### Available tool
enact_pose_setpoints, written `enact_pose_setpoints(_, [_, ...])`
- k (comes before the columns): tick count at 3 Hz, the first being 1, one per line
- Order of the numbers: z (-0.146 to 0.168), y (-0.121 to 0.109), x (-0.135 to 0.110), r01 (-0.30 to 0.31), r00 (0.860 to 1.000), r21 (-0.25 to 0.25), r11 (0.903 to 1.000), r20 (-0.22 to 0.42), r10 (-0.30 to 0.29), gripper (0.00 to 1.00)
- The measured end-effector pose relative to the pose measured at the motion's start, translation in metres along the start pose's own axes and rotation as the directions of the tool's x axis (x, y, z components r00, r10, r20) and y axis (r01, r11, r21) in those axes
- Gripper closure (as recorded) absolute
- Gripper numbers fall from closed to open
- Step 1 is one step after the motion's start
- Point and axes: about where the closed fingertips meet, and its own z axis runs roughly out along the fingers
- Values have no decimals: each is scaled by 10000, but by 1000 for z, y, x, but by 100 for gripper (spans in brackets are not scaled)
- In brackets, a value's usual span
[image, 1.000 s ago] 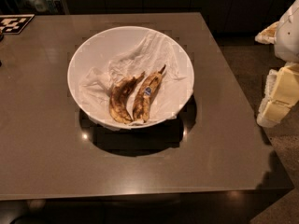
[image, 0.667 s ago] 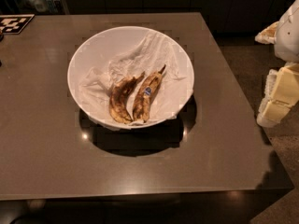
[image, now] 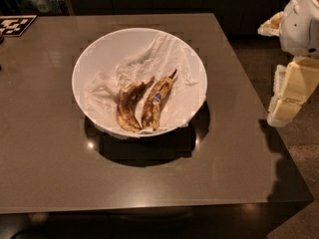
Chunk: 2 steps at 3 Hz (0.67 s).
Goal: Pick banana from white bowl
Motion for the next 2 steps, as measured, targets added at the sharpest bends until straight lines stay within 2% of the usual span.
enact_pose_setpoints(1, [6,-6,-24,931,9956,-105,9956,-70,-932,0])
enact_pose_setpoints(2, [5,-8,-26,961,9954,-30,9954,-38,-961,0])
